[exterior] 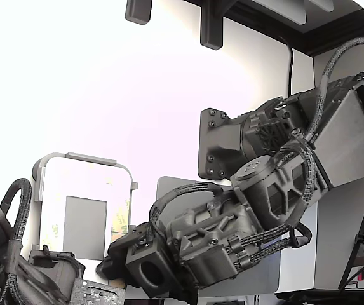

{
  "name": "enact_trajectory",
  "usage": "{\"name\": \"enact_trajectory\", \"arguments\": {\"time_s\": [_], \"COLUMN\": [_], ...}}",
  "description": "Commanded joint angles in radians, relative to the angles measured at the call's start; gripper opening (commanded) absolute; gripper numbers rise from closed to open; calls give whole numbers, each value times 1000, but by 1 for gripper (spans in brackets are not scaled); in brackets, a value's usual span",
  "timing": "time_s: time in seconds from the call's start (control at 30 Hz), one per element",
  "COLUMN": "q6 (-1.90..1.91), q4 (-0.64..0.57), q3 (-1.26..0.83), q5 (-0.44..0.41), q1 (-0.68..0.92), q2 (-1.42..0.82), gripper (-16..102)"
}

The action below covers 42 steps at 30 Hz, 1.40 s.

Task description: Peel off protective film from adhesive tape.

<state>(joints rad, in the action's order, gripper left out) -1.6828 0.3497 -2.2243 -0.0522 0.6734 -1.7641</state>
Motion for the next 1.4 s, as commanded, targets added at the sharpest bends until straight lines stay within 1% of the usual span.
{"name": "enact_trajectory", "arguments": {"time_s": [0.0, 0.73, 1.37], "q6": [3, -2, 9], "q4": [-9, -2, -2], "q3": [21, 40, 55], "q5": [0, 11, 2], "q1": [2, 9, 28], "q2": [-23, -8, 8], "gripper": [-9, -9, -9]}}
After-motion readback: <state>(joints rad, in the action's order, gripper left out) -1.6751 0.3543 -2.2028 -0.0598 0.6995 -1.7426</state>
